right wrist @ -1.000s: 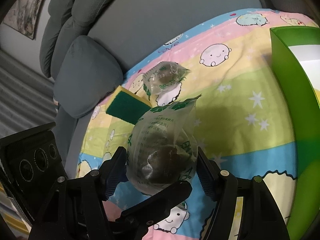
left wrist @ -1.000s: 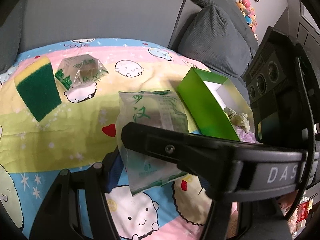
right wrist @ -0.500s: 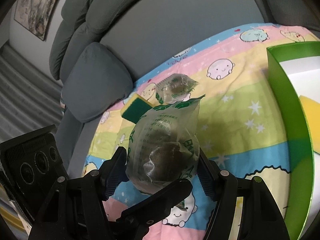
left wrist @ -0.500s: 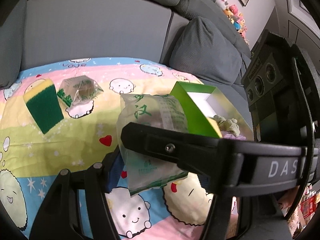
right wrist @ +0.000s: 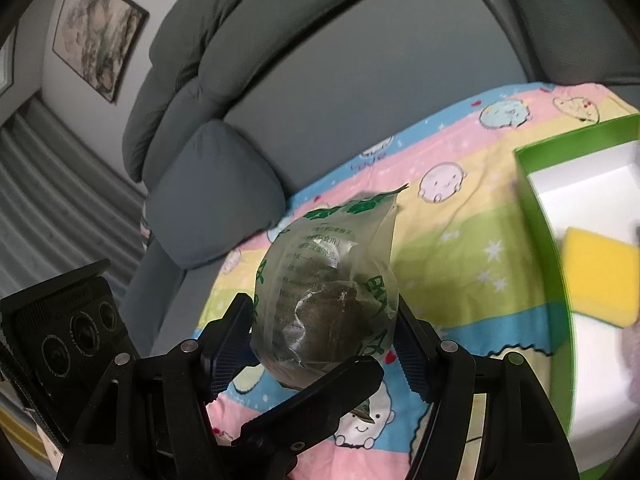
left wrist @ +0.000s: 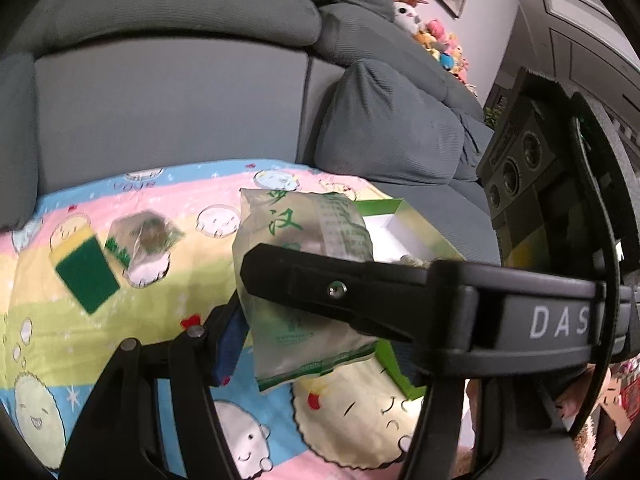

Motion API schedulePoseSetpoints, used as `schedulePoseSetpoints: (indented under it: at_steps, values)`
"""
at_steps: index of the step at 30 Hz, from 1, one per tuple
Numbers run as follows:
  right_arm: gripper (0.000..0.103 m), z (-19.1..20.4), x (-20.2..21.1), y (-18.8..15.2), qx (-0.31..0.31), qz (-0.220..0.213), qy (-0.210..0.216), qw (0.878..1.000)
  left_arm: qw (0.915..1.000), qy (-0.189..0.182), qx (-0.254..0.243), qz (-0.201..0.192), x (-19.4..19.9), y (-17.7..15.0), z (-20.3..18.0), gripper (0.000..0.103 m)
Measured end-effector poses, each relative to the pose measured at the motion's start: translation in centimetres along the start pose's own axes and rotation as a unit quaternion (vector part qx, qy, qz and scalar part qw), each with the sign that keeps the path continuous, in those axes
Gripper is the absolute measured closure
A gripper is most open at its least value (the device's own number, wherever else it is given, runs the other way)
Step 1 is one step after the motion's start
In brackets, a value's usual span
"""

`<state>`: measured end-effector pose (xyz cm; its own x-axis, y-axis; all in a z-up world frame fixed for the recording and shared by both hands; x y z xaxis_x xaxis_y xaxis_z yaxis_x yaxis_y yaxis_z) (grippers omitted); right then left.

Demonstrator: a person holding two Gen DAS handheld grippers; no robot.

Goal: Organize objects
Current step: 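Lift the plastic bag with the right gripper and carry it over the box, then lower the held plastic bag into the white box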

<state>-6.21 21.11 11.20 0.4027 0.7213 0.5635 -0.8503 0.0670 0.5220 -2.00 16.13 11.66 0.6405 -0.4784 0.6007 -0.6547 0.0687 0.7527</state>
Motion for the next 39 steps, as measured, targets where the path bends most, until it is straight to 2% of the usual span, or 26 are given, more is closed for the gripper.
schedulePoseSetpoints:
  at_steps: [4,12,23,29,39]
  values:
    - [0.033,-1.1,1.9,0.9,-0.009,-0.025,-0.001,1.000,0.9997,-0.014,-0.020,0.000,-1.0,1.1,-1.9,0.042]
    - [0.033,-5.0,5.5,1.8,-0.054,-0.073,-0.027,0.996,0.9965,-0.044,-0.067,0.025,-4.4,2.5,-6.0,0.042]
    - [0.033,-10.9,10.2,2.2,-0.128,-0.134,-0.066,0.980,0.9860,-0.098,-0.119,0.064,-9.1,2.9,-11.3,0.042]
    - [0.033,-14.2,11.7,1.8,-0.174,-0.151,-0.086,0.969,0.9794,-0.120,-0.133,0.093,-11.9,2.4,-13.5,0.041]
    - [0.032,-18.8,11.7,1.1,-0.231,-0.146,-0.104,0.956,0.9749,-0.129,-0.120,0.136,-15.6,1.6,-14.4,0.041]
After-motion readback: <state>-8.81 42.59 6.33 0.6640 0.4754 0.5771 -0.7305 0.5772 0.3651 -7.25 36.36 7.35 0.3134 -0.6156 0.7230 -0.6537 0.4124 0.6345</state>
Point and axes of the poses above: each gripper's, at about its wrist camera, not at the fingertips, and x roughly against the way its jaws point, z to its left, y to its top, the point moved 7 cm from there along -x, roughly the way its jaws point, and after that the axes turned 4 degrees about z, right-handed, at the moved point
